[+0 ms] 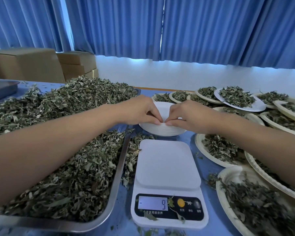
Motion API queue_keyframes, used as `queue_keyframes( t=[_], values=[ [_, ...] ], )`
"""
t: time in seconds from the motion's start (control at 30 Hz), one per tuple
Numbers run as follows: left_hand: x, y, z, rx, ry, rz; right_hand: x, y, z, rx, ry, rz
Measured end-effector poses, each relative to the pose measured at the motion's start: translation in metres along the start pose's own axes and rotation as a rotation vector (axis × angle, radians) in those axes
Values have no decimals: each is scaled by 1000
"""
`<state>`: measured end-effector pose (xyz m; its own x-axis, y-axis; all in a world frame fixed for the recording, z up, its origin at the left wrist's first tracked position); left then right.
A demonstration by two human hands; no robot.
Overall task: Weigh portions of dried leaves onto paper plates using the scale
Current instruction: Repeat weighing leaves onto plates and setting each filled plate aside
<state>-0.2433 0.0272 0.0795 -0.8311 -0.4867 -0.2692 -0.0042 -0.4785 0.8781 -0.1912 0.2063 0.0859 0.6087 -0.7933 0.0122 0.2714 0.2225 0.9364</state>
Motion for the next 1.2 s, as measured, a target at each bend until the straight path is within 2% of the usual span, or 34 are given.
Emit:
queue_keyframes(
  t=[0.1,0.2,0.33,0.47,0.53,0.67,0.73,0.87,0.97,1.07,1.13,1.2],
  values=[
    [-2,4,-2,-14,18,-8,6,-1,-4,-42,77,-172],
    [-10,9,-5,-76,-10,-6,13,6,-11,-174,161,-261],
    [-34,23,-20,-146,-89,79,30,24,-25,-361,218,-298],
    [-66,32,-43,-121,-203,269,57,37,-48,-382,278,-271],
    [-80,30,-59,-62,-253,329,65,40,-62,-399,210,-140],
    [-107,28,-98,-81,-410,304,60,42,-87,-566,-172,39],
    [-116,26,-113,-104,-481,277,48,41,-92,-499,-360,54],
    [-122,16,-128,-59,-480,242,39,31,-101,-164,-557,35],
    [-118,11,-129,26,-357,170,35,29,-104,-52,-657,35],
    [-111,11,-127,88,-191,81,29,29,-107,54,-792,170],
    [-106,13,-126,26,-109,-13,28,28,-111,118,-833,252],
    [-96,18,-122,-105,-33,-14,30,24,-114,155,-835,309]
  ],
)
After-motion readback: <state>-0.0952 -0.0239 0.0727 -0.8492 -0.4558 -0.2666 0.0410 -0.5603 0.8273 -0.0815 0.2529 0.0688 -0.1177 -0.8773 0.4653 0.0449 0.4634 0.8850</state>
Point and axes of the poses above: each hand's wrist, its own z-axis towards the middle knuckle, its own y-axis out of the back of the hand, x = y × z, the point moved 3 cm from there along z, towards the middle knuckle, and after that the axes turned 12 degrees about -x, right-handed, at the moved point
